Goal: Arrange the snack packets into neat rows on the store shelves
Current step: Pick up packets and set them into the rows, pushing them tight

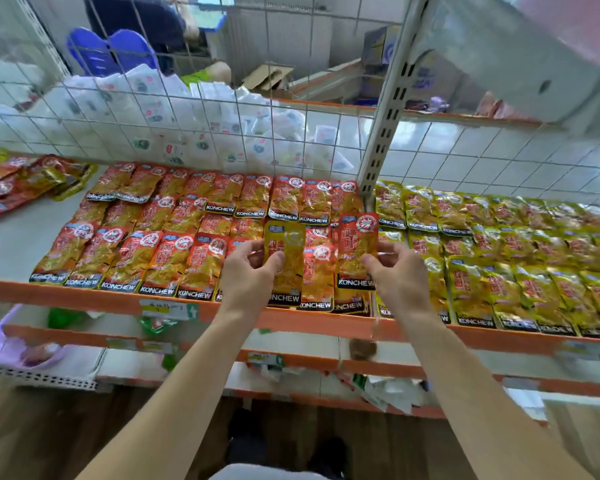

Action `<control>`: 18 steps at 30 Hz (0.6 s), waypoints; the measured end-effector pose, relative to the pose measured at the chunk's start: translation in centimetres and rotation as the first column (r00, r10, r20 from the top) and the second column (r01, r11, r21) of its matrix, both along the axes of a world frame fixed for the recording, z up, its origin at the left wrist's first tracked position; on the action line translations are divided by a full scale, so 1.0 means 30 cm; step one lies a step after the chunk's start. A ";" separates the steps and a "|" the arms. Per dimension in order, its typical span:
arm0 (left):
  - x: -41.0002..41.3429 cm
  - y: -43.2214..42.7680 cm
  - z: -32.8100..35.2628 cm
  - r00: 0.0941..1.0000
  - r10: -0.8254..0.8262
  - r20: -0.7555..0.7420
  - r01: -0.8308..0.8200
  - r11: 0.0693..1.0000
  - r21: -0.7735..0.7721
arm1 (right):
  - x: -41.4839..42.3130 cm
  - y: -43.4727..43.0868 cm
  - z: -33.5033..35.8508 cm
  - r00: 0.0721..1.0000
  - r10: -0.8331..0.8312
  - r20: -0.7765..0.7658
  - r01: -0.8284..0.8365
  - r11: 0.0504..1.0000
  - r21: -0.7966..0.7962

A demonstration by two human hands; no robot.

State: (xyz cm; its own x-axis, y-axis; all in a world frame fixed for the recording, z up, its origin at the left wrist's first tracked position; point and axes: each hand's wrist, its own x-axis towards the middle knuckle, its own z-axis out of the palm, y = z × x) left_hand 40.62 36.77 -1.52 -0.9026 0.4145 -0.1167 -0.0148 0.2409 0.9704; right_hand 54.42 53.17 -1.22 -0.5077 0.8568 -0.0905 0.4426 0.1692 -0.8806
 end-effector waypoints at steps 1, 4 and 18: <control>0.006 0.017 0.005 1.000 0.003 0.008 -0.003 1.000 0.005 | -0.004 0.019 0.003 1.000 -0.005 -0.005 0.005 1.000 -0.003; 0.010 0.068 0.017 1.000 -0.012 0.015 0.012 1.000 0.006 | -0.026 0.066 0.013 1.000 -0.005 -0.013 0.005 1.000 -0.022; -0.139 0.241 -0.009 0.991 -0.133 -0.029 0.133 0.991 0.025 | -0.247 0.231 -0.040 0.987 -0.022 0.161 0.007 0.996 0.089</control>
